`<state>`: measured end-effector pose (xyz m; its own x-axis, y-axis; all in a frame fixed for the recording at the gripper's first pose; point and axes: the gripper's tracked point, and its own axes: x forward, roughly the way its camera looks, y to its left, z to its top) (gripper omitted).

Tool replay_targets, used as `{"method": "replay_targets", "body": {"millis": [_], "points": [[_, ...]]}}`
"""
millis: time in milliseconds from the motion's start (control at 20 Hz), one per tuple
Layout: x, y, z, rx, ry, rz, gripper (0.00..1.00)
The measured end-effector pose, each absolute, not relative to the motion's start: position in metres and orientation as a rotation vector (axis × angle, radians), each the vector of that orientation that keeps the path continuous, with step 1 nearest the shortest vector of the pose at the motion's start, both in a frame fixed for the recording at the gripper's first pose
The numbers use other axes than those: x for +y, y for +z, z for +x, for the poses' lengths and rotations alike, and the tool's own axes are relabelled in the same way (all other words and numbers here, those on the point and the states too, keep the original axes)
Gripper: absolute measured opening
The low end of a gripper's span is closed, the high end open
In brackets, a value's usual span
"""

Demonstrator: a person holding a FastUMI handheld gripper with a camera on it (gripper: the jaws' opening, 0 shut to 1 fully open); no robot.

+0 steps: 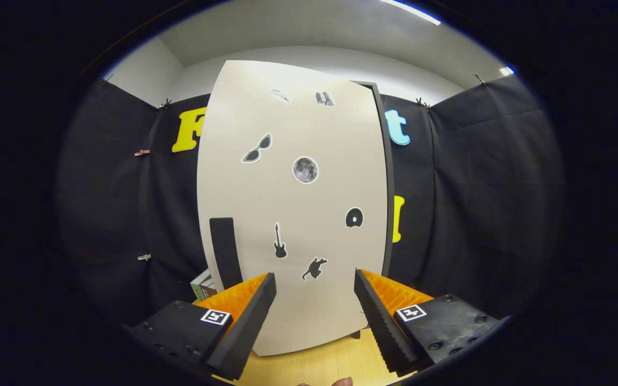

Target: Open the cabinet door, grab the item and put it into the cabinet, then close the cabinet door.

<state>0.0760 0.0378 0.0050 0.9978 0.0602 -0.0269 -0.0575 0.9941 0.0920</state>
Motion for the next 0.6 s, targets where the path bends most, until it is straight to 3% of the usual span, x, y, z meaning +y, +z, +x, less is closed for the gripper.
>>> {"method": "replay_targets", "body": {"millis": [600], "points": [[0.04,0.0088,0.0779,0.006,0.068,0.116,0.96]]}}
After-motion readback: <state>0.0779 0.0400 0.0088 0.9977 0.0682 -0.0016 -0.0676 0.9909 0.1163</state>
